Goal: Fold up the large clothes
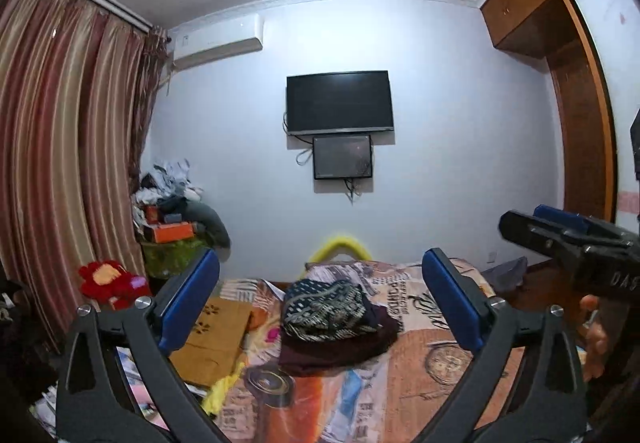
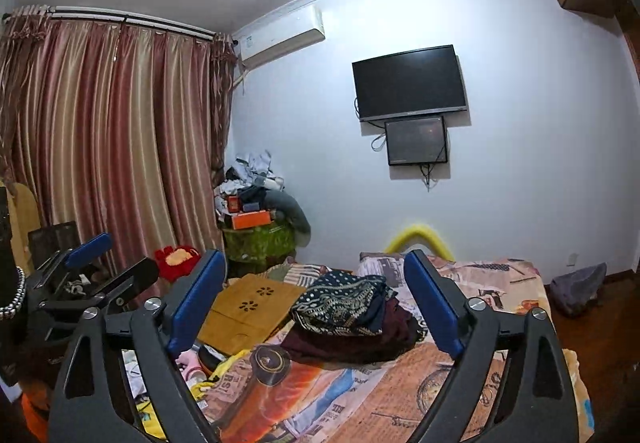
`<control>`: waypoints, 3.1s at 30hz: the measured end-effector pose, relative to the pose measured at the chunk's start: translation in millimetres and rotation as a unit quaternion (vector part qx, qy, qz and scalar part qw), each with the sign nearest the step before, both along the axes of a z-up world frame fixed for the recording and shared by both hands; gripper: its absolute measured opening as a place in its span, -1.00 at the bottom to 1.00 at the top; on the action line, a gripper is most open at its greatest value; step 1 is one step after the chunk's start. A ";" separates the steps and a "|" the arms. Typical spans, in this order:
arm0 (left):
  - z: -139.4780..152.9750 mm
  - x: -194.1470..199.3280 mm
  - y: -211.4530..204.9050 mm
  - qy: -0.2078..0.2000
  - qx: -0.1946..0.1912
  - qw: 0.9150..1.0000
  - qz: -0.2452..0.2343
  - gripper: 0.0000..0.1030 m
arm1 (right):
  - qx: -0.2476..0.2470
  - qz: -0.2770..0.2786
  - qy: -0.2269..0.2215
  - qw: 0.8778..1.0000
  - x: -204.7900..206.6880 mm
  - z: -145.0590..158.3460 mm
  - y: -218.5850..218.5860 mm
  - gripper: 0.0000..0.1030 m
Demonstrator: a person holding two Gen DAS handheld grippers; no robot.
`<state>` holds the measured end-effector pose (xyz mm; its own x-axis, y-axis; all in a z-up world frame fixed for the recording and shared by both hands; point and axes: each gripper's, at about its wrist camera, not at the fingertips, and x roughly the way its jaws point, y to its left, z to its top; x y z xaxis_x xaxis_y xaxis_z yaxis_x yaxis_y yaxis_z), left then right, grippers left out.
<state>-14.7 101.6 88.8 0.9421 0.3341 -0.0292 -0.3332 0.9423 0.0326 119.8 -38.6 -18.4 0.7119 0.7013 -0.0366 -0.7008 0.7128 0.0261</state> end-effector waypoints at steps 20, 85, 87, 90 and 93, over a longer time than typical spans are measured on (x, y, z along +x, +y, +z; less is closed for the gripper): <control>-17.5 4.4 15.5 0.013 -0.034 0.999 0.006 0.99 | -0.008 -0.040 -0.013 0.999 -9.4 -13.9 -12.7 1.00; -22.6 26.3 14.6 0.035 -0.052 0.997 -0.038 0.99 | -0.015 -0.060 0.007 0.998 -7.8 -11.7 -27.3 1.00; -22.7 26.9 13.3 0.035 -0.051 0.997 -0.036 0.99 | -0.014 -0.060 0.009 0.998 -7.5 -12.1 -27.3 1.00; -22.9 27.2 12.4 0.034 -0.051 0.998 -0.033 0.99 | -0.014 -0.061 0.009 0.998 -7.6 -13.2 -27.0 1.00; -23.0 27.5 12.6 0.034 -0.052 0.998 -0.032 0.99 | -0.014 -0.061 0.010 0.998 -7.3 -13.9 -26.8 1.00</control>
